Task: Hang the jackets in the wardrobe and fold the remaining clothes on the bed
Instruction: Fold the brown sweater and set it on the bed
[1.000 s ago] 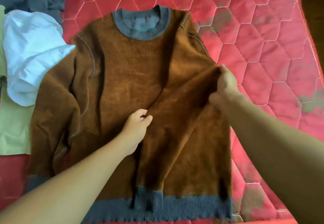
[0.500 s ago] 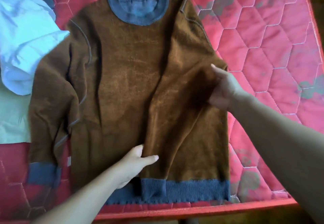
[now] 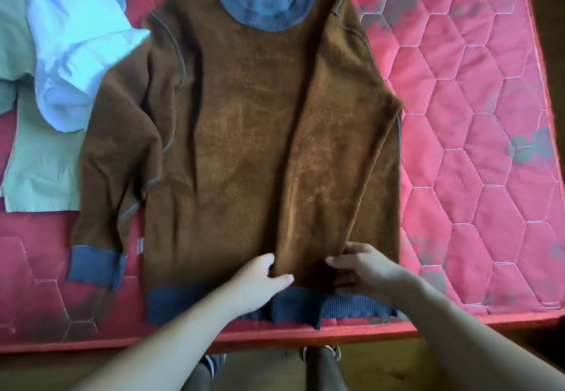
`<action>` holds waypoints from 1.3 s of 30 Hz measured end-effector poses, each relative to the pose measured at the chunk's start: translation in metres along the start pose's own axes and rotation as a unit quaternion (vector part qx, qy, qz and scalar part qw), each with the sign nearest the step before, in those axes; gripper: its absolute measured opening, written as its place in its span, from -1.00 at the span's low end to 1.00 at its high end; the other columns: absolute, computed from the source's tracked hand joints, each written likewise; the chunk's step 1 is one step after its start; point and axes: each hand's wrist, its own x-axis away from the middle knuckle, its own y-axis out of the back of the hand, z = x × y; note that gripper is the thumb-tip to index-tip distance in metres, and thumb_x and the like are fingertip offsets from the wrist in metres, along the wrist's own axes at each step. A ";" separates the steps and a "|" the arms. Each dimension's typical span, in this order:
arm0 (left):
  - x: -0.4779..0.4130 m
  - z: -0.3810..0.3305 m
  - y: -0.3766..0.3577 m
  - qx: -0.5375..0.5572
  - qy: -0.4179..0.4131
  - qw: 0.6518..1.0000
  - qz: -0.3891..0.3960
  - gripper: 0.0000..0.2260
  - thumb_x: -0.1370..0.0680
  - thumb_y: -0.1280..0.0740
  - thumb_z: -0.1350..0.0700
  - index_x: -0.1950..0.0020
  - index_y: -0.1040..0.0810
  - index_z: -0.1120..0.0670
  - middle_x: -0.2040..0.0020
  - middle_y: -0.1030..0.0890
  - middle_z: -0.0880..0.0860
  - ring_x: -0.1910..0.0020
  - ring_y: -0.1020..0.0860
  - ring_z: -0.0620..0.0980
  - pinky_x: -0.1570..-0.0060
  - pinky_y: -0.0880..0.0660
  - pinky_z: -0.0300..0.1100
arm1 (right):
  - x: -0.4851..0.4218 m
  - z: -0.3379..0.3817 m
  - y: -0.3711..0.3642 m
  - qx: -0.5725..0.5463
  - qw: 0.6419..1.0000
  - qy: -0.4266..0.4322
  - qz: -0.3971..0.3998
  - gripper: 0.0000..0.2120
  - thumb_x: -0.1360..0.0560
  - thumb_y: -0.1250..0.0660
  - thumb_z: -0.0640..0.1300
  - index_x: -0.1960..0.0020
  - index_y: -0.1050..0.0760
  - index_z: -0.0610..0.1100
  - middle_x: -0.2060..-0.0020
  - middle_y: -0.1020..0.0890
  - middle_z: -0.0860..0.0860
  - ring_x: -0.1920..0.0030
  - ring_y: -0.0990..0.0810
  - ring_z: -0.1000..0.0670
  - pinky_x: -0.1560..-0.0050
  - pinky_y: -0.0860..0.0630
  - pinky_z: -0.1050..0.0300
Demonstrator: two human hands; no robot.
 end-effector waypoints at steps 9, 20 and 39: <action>0.035 0.023 0.108 -0.132 -0.151 0.817 -0.541 -0.78 -0.49 -0.45 0.12 -0.12 -0.58 0.00 -0.05 -0.56 0.04 -0.08 -0.54 0.15 -0.07 -0.51 0.06 | -0.014 0.037 -0.059 0.529 0.708 0.337 -0.323 -0.31 -0.55 -0.33 0.15 -0.57 -0.19 -0.07 -0.50 -0.28 -0.22 -0.53 -0.22 -0.29 -0.40 -0.37 -0.27; 0.061 0.109 0.229 -0.105 0.102 0.866 -0.479 -0.72 -0.53 -0.41 0.04 -0.21 -0.52 0.09 -0.11 -0.65 0.18 -0.15 -0.58 0.28 -0.14 -0.50 0.13 | -0.028 0.071 -0.142 0.515 0.746 0.306 -0.291 -0.45 -0.59 -0.21 0.08 -0.54 -0.24 -0.03 -0.52 -0.27 -0.19 -0.56 -0.14 -0.21 -0.52 -0.17 -0.27; 0.037 0.027 0.096 0.024 -0.121 0.923 -0.364 -0.95 -0.50 -0.34 0.01 0.15 -0.57 -0.08 0.27 -0.62 -0.12 0.25 -0.58 -0.22 0.24 -0.44 -0.30 | -0.029 0.029 -0.090 0.289 0.929 0.140 -0.186 -0.82 -0.58 -0.21 -0.17 -0.17 -0.45 -0.12 0.06 -0.63 -0.11 0.03 -0.63 -0.18 0.00 -0.57 -0.03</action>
